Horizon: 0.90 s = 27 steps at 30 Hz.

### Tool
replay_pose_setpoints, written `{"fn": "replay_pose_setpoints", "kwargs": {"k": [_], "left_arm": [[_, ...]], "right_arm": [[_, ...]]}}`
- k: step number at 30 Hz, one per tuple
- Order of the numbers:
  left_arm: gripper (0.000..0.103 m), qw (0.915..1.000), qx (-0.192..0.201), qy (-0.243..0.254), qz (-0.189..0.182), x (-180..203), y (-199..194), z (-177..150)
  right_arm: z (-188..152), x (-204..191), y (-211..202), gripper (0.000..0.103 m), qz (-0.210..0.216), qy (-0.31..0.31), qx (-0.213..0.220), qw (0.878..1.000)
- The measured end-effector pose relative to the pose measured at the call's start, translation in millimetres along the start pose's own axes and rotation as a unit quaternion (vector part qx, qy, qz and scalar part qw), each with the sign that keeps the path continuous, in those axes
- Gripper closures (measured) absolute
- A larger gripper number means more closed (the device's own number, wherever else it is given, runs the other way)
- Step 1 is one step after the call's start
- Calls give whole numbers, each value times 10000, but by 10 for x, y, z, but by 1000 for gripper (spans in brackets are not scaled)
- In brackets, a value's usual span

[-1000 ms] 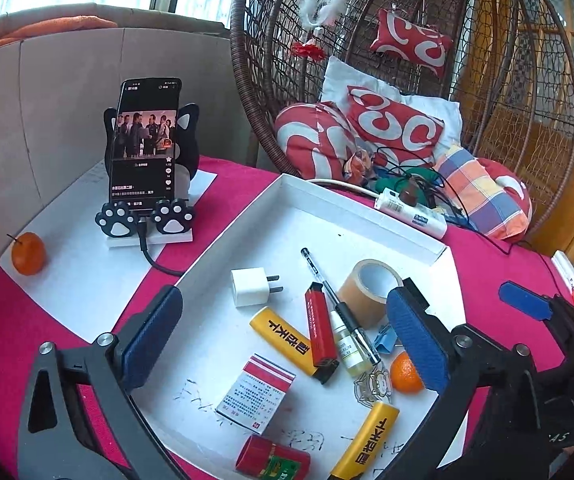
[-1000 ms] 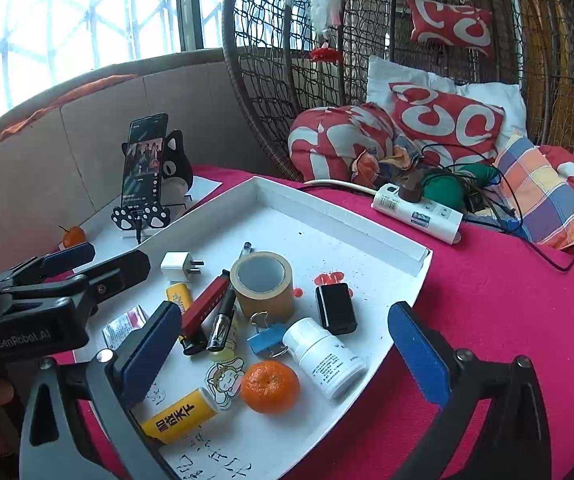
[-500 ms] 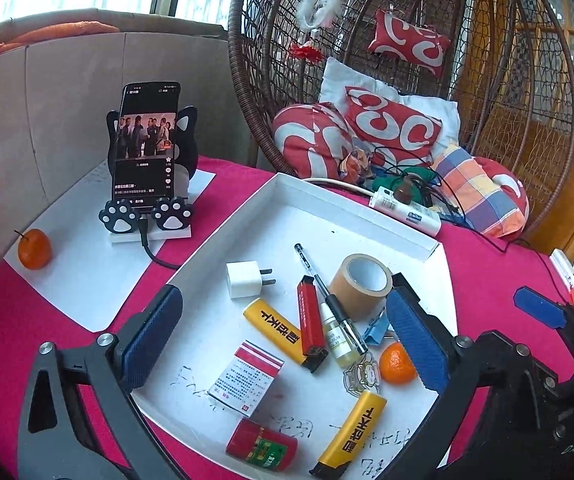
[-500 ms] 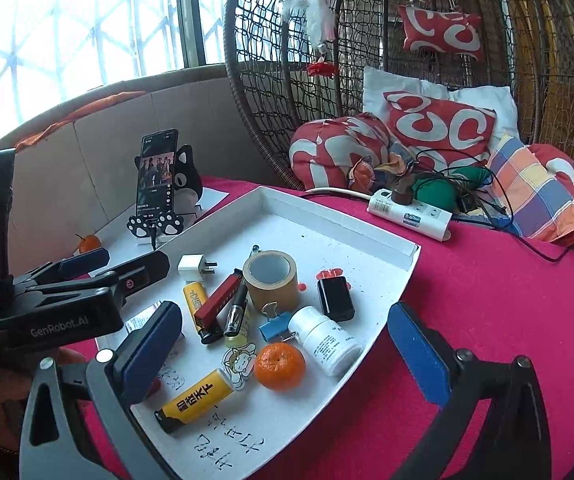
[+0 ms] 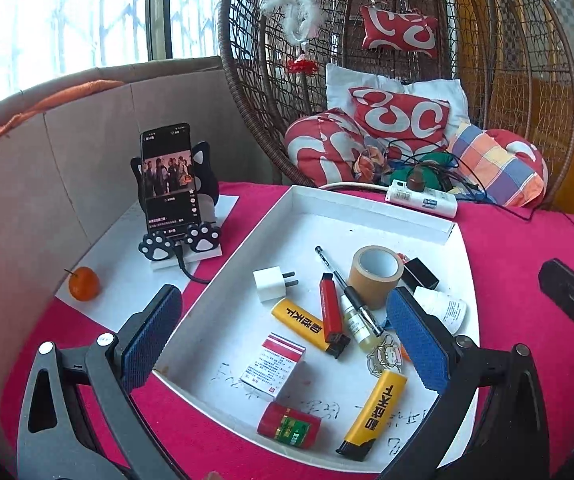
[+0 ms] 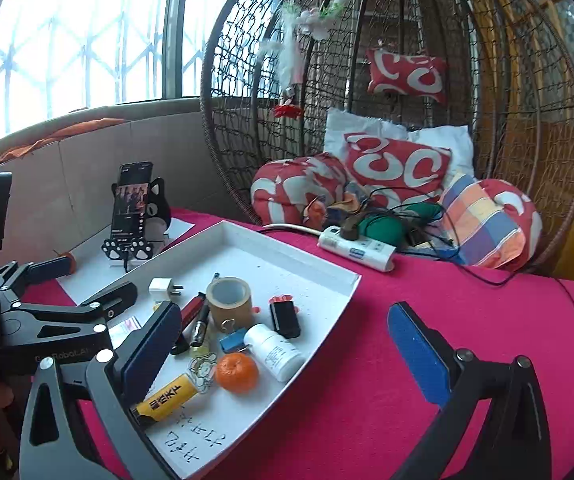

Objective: Organize rigid objects

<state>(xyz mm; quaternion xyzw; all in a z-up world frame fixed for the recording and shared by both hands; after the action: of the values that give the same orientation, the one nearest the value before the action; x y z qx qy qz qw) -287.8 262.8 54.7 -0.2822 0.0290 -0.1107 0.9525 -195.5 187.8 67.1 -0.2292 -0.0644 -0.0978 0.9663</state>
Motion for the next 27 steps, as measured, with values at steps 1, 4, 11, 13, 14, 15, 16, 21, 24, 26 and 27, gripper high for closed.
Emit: {"fn": "replay_pose_setpoints", "kwargs": {"k": [1,4,11,13,14,15,16,21,24,26,27], "left_arm": [[0,9999,63,73,88,19,-44,13],[0,9991,233,264,222,96,-180,50],[0,9973,623,268,-268,313,-559,155],[0,9950,695,121,-713,361,-658,166],[0,9951,665,46,-727,381,-684,165],[0,9955,599,-10,-732,380,-688,161],[0,9955,529,-57,-790,393,-693,153],[0,9957,262,-10,-884,486,-734,59],[0,9966,371,199,-710,493,-839,20],[0,9968,401,262,-634,503,-906,5],[0,9967,415,289,-628,499,-932,-3]], "right_arm": [[3,38,-19,0,-134,-1,20,9999],[9,142,-86,0,-361,13,88,9993],[75,427,-384,0,-1143,312,481,9918],[115,484,-501,0,-1234,376,666,9894],[135,501,-543,0,-1178,417,725,9895],[150,524,-585,0,-1115,480,768,9896],[160,553,-619,0,-1074,557,808,9894],[176,689,-829,0,-777,904,1000,9878],[179,781,-1040,0,-722,1079,1198,9843],[168,853,-1140,0,-711,1159,1212,9833],[157,893,-1186,0,-700,1217,1213,9826]]}}
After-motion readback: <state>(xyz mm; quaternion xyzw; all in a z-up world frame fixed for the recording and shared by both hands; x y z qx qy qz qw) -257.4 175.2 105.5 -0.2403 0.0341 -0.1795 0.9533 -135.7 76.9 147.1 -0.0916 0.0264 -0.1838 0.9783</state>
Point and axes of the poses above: each gripper's, at about its wrist camera, not at the fingertips, and y roughly the way its jaws point, x to its right, z to its top, the point moved 7 cm from there along y, roughly the way its jaws point, and after that the axes turned 4 degrees about -y, right-handed, at the moved point
